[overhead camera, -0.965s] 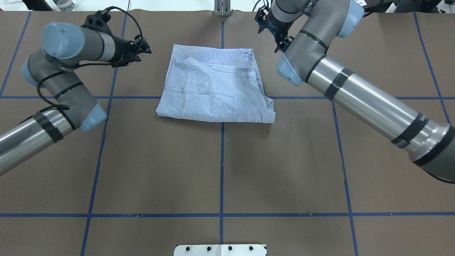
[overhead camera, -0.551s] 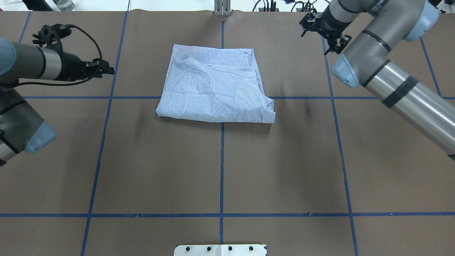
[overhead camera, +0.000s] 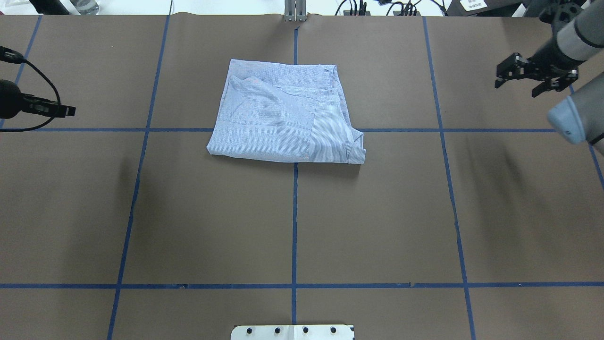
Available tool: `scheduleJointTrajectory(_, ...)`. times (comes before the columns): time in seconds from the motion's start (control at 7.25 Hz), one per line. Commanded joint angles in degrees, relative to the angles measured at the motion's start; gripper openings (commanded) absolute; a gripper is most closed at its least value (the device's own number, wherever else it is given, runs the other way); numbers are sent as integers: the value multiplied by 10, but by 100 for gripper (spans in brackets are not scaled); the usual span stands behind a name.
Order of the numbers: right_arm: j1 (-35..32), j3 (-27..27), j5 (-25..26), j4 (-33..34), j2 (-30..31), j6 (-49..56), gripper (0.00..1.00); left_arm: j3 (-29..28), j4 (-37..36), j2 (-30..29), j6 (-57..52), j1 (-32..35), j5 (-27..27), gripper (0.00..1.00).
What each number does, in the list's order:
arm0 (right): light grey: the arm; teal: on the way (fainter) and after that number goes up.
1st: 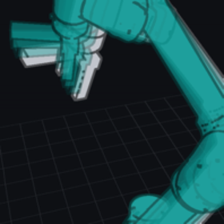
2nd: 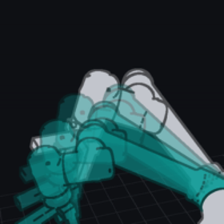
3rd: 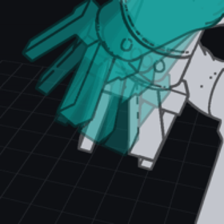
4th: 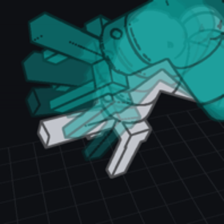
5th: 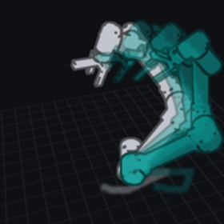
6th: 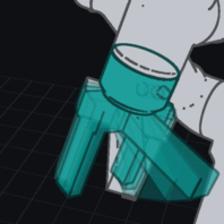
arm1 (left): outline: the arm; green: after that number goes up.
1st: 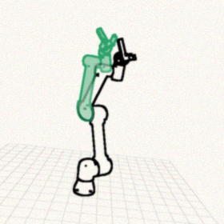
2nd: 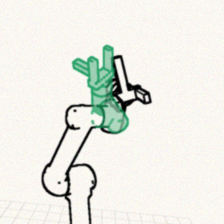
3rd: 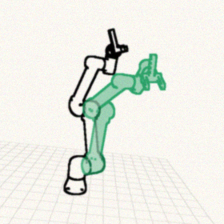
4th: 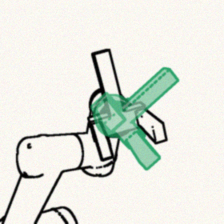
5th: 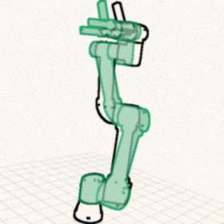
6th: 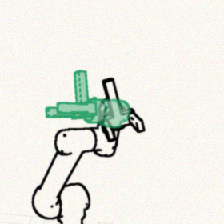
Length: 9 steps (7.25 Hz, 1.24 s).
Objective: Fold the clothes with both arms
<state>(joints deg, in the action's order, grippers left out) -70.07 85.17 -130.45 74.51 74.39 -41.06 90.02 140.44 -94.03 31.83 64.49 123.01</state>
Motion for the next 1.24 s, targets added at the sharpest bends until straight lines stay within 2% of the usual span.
scheduleJointTrajectory(0.0, -97, 13, -27, 0, 106, 235, 100, -4, -44, 43, -166, 96, 81, 62)
scheduleJointTrajectory(0.14, -118, 14, -30, 0, 143, 300, 100, -5, -49, 67, -225, 120, 85, 68)
scheduleJointTrajectory(0.28, -137, 15, -53, -1, 171, 327, 100, -5, -68, 80, -256, 135, 102, 88)
scheduleJointTrajectory(0.41, -154, 16, -92, -2, 184, 328, 100, -5, -91, 83, -259, 138, 117, 100)
scheduleJointTrajectory(0.55, -159, 16, -98, -6, 194, 340, 100, -5, -95, 93, -259, 139, 118, 100)
scheduleJointTrajectory(0.69, -158, 16, -95, -7, 193, 361, 100, 1, -84, 127, -259, 143, 119, 100)
scheduleJointTrajectory(1.1, -157, 12, -91, -8, 188, 361, 100, 8, -82, 132, -254, 147, 117, 100)
